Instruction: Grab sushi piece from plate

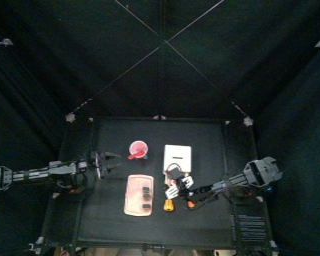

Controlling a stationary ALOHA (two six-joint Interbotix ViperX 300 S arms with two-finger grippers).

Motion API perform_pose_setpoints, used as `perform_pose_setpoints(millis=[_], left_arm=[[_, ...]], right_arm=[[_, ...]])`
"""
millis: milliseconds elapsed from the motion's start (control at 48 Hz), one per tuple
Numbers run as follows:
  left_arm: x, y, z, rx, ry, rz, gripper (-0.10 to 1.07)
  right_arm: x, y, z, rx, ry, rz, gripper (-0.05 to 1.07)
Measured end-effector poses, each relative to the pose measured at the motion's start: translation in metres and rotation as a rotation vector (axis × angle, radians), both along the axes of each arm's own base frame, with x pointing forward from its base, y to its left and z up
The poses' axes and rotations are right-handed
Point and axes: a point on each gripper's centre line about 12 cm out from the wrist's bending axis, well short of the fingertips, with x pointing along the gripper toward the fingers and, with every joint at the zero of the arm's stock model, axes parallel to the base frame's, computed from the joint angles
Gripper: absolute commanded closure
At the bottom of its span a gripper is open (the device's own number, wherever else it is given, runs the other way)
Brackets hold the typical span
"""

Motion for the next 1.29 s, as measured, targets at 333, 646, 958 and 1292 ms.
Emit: perform_pose_setpoints(millis=[333, 646, 958, 1292], left_arm=[[0.000, 0.000, 0.000, 0.001, -0.003, 0.000, 0.13], [0.000, 0.001, 0.000, -0.007, -0.005, 0.005, 0.13], [0.000, 0.001, 0.000, -0.009, -0.004, 0.005, 0.13], [0.000, 0.001, -0.001, -0.010, -0.003, 0.005, 0.13]], right_arm=[[0.031, 0.005, 0.018, -0.091, -0.121, 0.147, 0.03], [0.066, 0.007, -0.009, -0.001, -0.184, 0.292, 0.03], [0.086, -0.001, -0.033, -0.021, -0.161, 0.324, 0.03], [0.098, 0.002, -0.052, -0.014, -0.140, 0.338, 0.03]])
